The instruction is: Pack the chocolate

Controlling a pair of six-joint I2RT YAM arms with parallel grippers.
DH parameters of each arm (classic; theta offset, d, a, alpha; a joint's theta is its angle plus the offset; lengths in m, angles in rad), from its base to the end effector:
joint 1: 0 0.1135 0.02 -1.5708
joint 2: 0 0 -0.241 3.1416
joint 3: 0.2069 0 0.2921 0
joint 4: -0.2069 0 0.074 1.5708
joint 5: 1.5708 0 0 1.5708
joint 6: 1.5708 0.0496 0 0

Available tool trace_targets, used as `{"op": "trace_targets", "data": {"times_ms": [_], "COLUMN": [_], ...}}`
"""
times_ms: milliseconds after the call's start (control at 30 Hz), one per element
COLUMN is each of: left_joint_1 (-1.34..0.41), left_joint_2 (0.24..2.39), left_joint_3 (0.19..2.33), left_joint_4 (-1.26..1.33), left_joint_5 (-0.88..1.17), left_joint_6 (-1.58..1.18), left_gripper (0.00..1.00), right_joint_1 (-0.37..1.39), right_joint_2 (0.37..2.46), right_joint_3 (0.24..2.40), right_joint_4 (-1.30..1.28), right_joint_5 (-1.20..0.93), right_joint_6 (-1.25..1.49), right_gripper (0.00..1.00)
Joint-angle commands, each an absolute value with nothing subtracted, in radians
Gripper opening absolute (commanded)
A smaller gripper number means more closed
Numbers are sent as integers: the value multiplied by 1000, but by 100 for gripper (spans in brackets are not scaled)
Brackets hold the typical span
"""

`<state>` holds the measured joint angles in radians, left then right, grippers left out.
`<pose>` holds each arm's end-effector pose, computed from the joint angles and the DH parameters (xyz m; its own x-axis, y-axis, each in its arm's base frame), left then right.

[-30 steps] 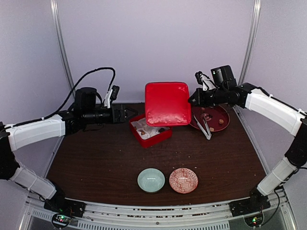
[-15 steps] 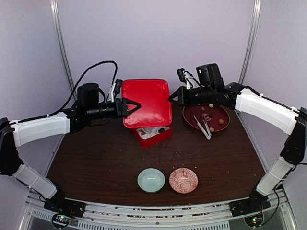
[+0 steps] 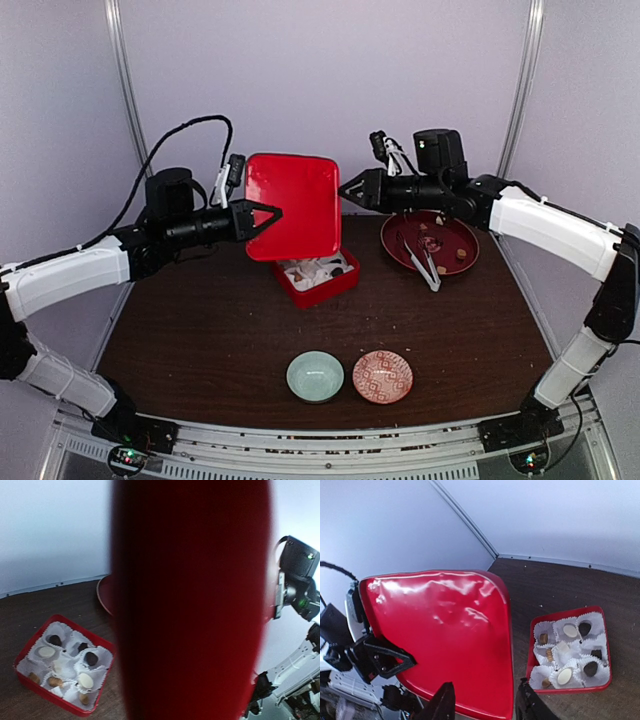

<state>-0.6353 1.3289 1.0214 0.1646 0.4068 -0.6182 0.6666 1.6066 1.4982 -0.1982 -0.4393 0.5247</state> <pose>0.2872 -0.2361 0.3011 -0.5920 -0.2248 -0.7740 0.6346 0.4620 -0.6196 0.3270 0.2841 0.3472 -0.6453 0.0692 -0.7608 -0.6413 0.4921 0.5887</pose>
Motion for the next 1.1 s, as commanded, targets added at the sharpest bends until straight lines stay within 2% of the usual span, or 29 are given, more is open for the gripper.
{"op": "trace_targets", "data": {"times_ms": [0,100,200,433,667,867,1067], "left_joint_1": [-631,-638,-676,-789,-970,-1069,-1125], "left_joint_2": [1272,1240,1211,1146,1145,1200,1251], "left_joint_3": [1057,1090,1138,1154,1091,1040,989], "left_joint_4": [36,-71,-183,-232,-92,81,288], "left_joint_5": [271,149,-39,-366,-658,-845,-932], "left_joint_6": [-448,-321,-132,227,631,890,1119], "left_gripper": [0,0,0,0,0,0,0], "right_joint_1": [637,594,551,542,587,657,717], "right_joint_2": [1556,1504,1449,1392,1391,1396,1452], "right_joint_3": [1455,1357,1255,1214,1185,1169,1191], "right_joint_4": [-83,13,128,164,383,355,334], "right_joint_5": [-501,-554,-620,-678,-672,-634,-621], "right_joint_6": [609,711,888,1110,1444,1539,1552], "right_gripper": [49,59,65,70,77,78,79]}}
